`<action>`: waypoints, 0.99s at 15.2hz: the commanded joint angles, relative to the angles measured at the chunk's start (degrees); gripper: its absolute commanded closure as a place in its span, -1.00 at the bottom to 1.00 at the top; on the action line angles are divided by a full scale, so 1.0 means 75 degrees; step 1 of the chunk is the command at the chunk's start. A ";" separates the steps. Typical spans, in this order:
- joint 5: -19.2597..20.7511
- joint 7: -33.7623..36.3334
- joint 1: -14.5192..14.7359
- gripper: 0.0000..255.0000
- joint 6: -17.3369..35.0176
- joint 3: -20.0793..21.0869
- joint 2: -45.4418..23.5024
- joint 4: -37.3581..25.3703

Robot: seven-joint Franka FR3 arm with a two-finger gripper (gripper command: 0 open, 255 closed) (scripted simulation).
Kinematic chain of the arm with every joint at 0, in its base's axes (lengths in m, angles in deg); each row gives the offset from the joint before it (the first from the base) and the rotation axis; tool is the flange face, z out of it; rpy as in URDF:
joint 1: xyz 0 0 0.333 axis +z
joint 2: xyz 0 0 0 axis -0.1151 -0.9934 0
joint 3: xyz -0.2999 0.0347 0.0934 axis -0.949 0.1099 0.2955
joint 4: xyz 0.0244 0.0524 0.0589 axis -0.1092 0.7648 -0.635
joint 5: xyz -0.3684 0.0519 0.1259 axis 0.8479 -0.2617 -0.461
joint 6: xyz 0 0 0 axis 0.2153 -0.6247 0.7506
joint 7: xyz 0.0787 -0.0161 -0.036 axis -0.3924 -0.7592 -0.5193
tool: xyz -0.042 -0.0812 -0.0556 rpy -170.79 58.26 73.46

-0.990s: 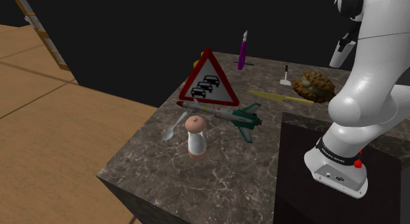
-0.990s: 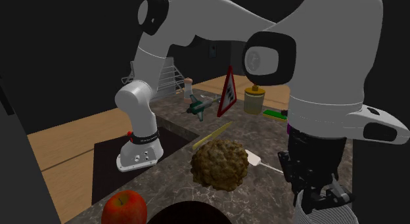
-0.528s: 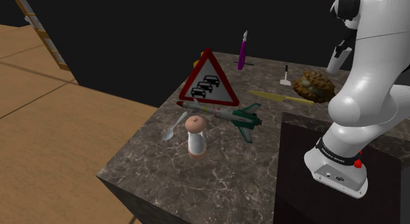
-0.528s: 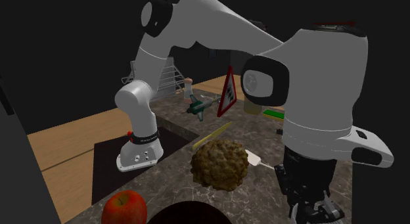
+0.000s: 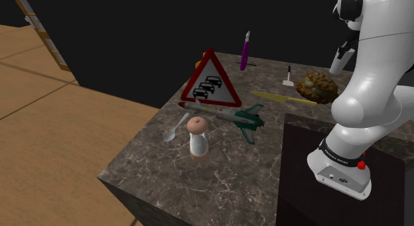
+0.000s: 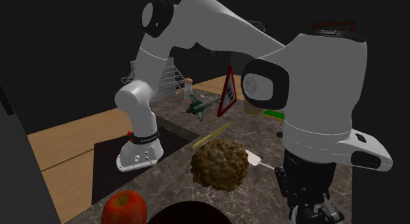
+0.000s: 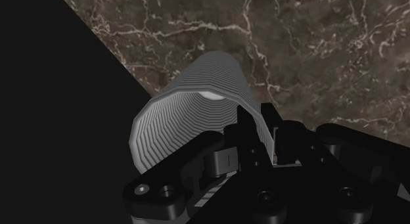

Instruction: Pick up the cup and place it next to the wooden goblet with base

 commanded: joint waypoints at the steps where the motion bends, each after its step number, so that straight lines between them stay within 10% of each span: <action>1: 0.0000 0.0000 0.0000 -1.00 0.0001 0.0000 0.0000 -0.0001; 15: 0.0421 0.0255 0.0193 -1.00 -0.0709 -0.0267 0.0471 -0.0361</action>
